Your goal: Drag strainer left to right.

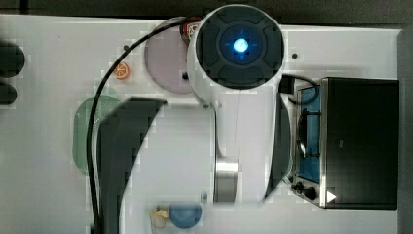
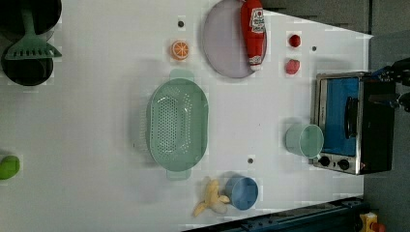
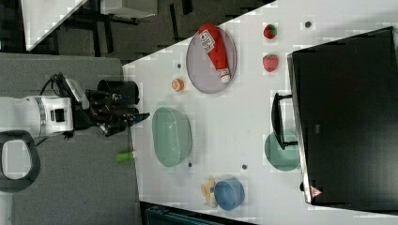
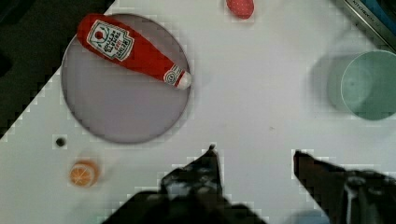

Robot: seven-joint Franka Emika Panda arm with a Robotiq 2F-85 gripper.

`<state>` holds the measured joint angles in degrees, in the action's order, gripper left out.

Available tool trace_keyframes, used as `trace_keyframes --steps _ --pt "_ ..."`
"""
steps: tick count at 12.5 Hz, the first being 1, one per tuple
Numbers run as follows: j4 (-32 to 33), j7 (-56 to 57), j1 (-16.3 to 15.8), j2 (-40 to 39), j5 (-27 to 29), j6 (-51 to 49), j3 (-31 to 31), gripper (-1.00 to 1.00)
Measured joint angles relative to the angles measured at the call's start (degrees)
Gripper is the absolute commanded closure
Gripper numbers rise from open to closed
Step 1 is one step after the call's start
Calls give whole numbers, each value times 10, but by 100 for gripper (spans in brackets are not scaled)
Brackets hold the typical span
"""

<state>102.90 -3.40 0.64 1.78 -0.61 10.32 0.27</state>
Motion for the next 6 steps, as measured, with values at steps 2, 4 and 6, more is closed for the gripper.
trace_keyframes --steps 2,4,6 --pt "120 3 8 131 -16 -123 -2 -81" --pt "176 4 8 261 -10 -152 -9 -100" --pt "165 5 9 346 1 -127 -1 -100"
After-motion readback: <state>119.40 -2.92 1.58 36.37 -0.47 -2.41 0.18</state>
